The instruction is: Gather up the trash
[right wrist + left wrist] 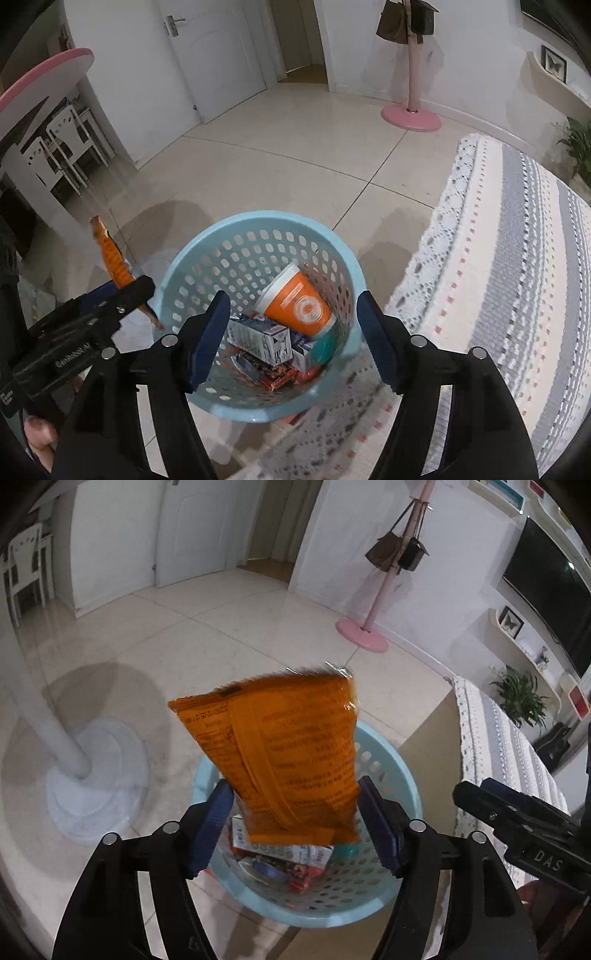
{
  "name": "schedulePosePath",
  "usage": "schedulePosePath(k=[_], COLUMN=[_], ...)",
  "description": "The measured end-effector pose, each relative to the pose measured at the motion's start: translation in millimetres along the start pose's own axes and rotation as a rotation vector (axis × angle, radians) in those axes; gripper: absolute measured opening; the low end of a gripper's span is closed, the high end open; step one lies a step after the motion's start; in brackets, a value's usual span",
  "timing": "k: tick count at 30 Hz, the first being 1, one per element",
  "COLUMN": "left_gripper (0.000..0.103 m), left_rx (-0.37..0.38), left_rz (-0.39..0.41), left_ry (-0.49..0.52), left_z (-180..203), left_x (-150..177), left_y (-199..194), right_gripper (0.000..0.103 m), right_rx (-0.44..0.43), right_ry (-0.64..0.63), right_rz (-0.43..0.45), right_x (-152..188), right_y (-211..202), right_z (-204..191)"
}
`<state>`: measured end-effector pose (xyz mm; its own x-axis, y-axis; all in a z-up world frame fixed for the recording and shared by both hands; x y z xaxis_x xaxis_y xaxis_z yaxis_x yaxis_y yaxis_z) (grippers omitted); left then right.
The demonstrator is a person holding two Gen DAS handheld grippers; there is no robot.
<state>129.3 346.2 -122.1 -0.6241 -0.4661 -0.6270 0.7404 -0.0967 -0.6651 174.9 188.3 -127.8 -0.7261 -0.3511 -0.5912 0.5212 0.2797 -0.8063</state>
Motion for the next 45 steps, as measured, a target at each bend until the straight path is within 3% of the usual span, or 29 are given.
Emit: schedulePosePath(k=[8, 13, 17, 21, 24, 31, 37, 45], left_gripper=[0.071, 0.071, 0.079, 0.087, 0.091, 0.092, 0.092, 0.092], left_rx=[0.025, 0.075, 0.096, 0.046, -0.001, -0.149, -0.254, -0.301], left_rz=[0.058, 0.148, 0.227, 0.307, 0.345, 0.386, 0.392, 0.382], left_ry=[0.069, 0.092, 0.170, 0.263, 0.286, 0.288, 0.281, 0.273], left_z=[44.0, 88.9, 138.3, 182.6, 195.0, 182.0, 164.1, 155.6], left_x=[1.3, 7.8, 28.0, 55.6, 73.4, 101.2, 114.6, 113.0], left_y=[-45.6, -95.0, -134.8, -163.8, -174.0, -171.4, -165.2, -160.3], right_gripper=[0.067, 0.067, 0.070, 0.073, 0.076, 0.076, 0.076, 0.076], right_rx=[0.014, 0.047, 0.100, 0.147, 0.209, 0.363, 0.323, 0.274], right_ry=[-0.026, -0.026, -0.034, -0.031, 0.003, 0.094, 0.105, 0.095], right_rz=[0.123, 0.224, 0.319, 0.391, 0.439, 0.504, 0.494, 0.463], right_x=[7.6, 20.8, 44.4, 72.6, 89.8, 118.8, 128.4, 134.2], right_y=[-81.8, -146.2, -199.7, -237.6, -256.2, -273.1, -264.2, -249.4], right_z=[22.9, 42.5, 59.6, 74.8, 90.3, 131.9, 137.6, 126.1])
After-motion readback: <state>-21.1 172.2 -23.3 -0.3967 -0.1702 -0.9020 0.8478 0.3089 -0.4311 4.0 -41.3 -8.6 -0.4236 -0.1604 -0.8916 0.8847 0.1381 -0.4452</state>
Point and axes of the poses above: each gripper's, at about its wrist camera, not at the fingertips, and y roughly the way its jaws point, z to its right, x to its underside, the point moved 7 cm from there along y, roughly the way its jaws point, and after that the axes turned 13 degrees about x, right-handed, at the moved point
